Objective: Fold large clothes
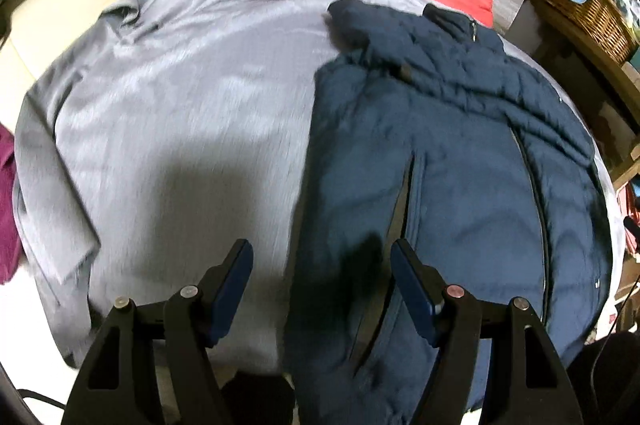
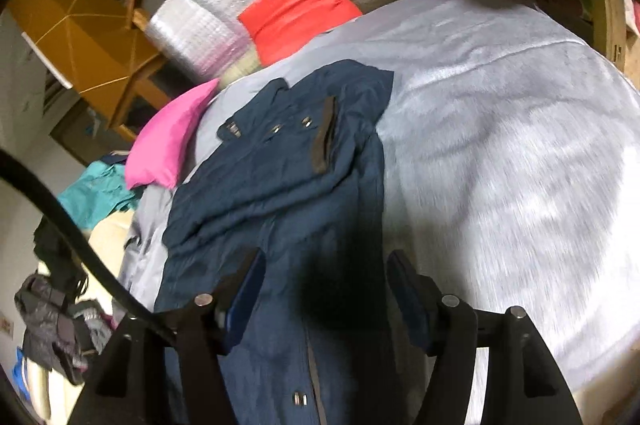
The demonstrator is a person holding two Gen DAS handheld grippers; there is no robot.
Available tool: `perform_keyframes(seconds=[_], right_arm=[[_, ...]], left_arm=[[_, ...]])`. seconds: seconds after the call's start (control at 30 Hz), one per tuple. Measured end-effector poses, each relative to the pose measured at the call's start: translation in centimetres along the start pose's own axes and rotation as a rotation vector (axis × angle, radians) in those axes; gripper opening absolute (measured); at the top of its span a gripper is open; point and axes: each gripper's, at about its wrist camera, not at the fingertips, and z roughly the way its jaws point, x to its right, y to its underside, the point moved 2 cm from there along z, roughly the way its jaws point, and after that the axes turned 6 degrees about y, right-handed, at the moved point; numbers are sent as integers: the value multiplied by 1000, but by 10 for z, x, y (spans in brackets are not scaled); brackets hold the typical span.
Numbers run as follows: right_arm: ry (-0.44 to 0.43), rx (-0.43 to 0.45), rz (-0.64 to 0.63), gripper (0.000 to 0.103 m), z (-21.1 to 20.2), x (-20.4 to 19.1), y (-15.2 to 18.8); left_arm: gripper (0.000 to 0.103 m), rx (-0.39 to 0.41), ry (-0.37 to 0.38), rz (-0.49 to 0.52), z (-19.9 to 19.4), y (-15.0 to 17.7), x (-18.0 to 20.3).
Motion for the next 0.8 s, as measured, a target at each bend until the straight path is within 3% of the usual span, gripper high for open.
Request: perform_keyframes(seconds=[0.37, 0.63, 0.8], right_arm=[[-1, -111, -65, 69, -24, 14, 65], [3, -152, -48, 70, -19, 21, 80], [25, -223, -32, 70, -14, 29, 93]], left_arm=[[72, -105, 95, -108, 0, 49, -20], [72, -178, 49, -61, 14, 70, -1], [72, -227, 50, -36, 24, 84, 11]])
